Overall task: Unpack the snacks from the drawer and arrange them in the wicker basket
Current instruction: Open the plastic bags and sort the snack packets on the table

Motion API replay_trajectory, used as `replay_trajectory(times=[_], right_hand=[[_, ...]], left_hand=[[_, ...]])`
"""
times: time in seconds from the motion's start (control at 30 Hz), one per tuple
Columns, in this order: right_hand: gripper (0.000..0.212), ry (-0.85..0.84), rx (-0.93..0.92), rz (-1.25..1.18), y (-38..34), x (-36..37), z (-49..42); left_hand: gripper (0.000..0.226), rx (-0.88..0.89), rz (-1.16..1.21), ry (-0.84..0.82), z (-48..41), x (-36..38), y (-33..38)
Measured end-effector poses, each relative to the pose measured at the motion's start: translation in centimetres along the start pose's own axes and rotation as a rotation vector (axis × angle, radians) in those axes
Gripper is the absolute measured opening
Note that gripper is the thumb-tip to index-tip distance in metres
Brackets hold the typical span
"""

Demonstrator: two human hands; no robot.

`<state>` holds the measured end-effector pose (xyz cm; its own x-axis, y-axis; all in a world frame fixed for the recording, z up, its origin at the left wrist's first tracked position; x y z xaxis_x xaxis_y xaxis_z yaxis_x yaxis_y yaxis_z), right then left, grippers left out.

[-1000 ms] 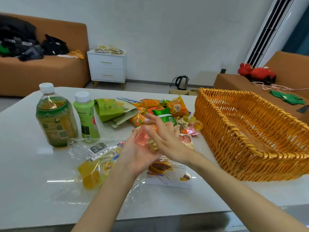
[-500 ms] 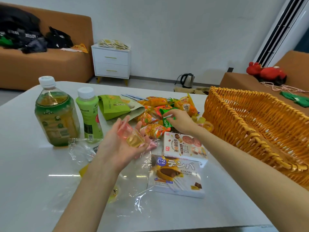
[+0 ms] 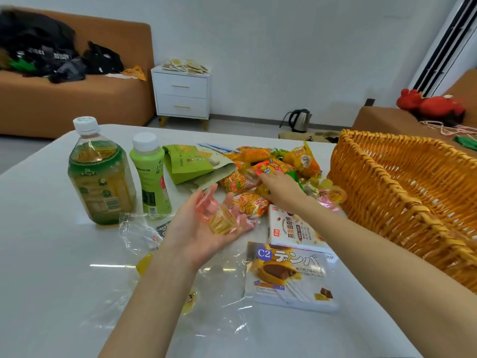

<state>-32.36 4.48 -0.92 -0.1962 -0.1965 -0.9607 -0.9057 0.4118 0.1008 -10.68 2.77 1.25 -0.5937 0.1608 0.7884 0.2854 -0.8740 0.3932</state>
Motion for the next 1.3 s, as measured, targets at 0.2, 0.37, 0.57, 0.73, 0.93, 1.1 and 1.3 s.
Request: replay_trajectory(times=[0.2,0.37,0.57,0.73,0.93,1.1,1.3], right_hand=[[0.035,0.205,0.38,-0.779,2.7,-1.5,3.4],[0.036,0.17,0.881,-1.602,5.4,-2.9,5.9],[0.021,0.387,1.145,-1.886,10.5,-6.1,7.8],[0.023,0.086,0.537,-0.073,11.6,-5.4,7.1],[0.031,-0.145,0.468,0.417,10.8,-1.5,6.9],[0.032,-0.154,0.508,0.401,10.9,-0.2,6.6],[0.034,0.075,0.453,0.321,9.9,-3.6,7.4]], left_hand=[[0.027,0.017,-0.044,0.023,0.2,-0.2,0.0],[0.031,0.004,-0.036,0.017,0.2,-0.2,-0.6],[0.029,-0.016,-0.077,-0.017,0.0,0.6,-2.0],[0.031,-0.042,-0.102,-0.035,-0.1,1.1,-3.0],[0.03,-0.057,-0.124,-0.043,-0.6,0.9,-2.9],[0.031,-0.05,-0.131,-0.047,-0.8,0.8,-2.6],[0.031,-0.048,-0.15,-0.054,-0.8,1.0,-2.5]])
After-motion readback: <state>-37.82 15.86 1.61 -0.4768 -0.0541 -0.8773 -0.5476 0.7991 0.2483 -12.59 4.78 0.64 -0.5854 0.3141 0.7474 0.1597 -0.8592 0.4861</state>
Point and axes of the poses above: each hand's wrist, its own z-axis away from the middle knuckle, its own x-axis out of the palm, y = z × x, the point moved 5 cm from there along -z, towards the middle knuckle, and after that the axes turned 6 degrees about y, right-handed, at the moved point
